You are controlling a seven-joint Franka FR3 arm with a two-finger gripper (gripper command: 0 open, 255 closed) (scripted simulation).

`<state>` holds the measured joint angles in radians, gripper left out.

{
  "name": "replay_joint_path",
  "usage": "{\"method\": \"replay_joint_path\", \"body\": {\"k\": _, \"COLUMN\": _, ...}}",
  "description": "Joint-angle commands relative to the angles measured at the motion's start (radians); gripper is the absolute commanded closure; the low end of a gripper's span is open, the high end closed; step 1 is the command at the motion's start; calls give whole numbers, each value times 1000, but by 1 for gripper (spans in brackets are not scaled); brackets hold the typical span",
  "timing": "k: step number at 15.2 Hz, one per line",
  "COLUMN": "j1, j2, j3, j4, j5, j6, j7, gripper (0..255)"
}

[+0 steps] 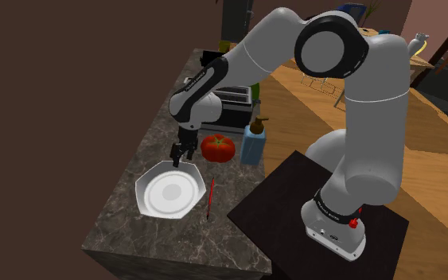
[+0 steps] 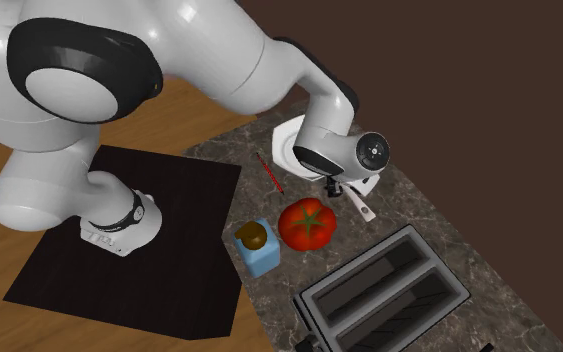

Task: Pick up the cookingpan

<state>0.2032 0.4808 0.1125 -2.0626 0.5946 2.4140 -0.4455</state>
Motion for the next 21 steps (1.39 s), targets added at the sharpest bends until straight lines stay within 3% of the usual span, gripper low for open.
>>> {"method": "replay_joint_path", "body": {"k": 1, "j1": -1, "j2": 23, "j3": 3, "j4": 5, "j5": 7, "j6": 17, "j7": -11, "gripper": 0}}
{"method": "replay_joint_path", "body": {"k": 3, "j1": -1, "j2": 30, "j3": 4, "j4": 6, "j5": 9, "j6": 22, "j7": -14, "gripper": 0}}
{"method": "replay_joint_path", "body": {"k": 4, "j1": -1, "j2": 29, "j3": 5, "j4": 4, "j5": 10, "j6": 24, "j7": -15, "gripper": 255}}
{"method": "replay_joint_path", "body": {"k": 13, "j1": -1, "j2": 30, "j3": 4, "j4": 6, "j5": 9, "j6": 22, "j7": -14, "gripper": 255}}
{"method": "replay_joint_path", "body": {"k": 21, "j1": 3, "j2": -60, "j3": -7, "j4": -7, "j5": -19, "j6": -47, "j7": 32, "gripper": 255}}
